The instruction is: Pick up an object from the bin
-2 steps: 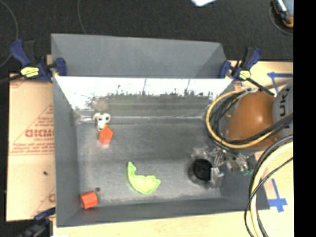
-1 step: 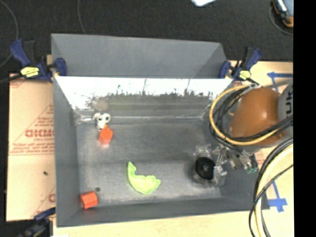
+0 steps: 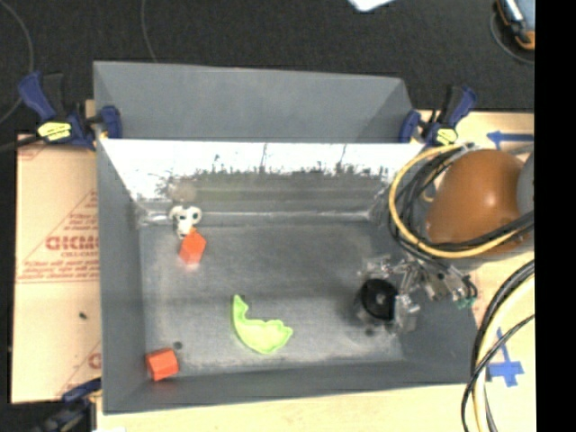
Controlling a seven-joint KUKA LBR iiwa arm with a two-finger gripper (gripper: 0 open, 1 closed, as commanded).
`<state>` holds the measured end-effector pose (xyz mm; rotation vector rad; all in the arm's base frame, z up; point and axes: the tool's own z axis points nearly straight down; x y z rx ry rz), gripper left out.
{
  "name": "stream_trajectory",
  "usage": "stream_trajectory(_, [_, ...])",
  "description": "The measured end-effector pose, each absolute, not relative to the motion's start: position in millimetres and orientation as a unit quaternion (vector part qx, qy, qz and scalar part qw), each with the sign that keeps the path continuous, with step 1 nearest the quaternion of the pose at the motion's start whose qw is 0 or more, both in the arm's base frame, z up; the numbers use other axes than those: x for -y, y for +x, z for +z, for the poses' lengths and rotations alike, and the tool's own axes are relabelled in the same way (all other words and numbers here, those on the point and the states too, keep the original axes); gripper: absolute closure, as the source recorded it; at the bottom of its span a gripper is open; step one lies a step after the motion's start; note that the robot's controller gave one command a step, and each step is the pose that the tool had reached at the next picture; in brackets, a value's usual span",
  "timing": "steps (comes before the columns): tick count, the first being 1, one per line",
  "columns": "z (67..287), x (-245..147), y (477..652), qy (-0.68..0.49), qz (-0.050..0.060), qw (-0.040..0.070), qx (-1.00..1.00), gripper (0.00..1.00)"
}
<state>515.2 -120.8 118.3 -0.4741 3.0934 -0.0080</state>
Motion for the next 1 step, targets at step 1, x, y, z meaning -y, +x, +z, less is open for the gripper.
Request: stream_trajectory(1, [139.3, 121.1, 516.6, -0.151, -0.003, 0.008, -0.988, 1.0])
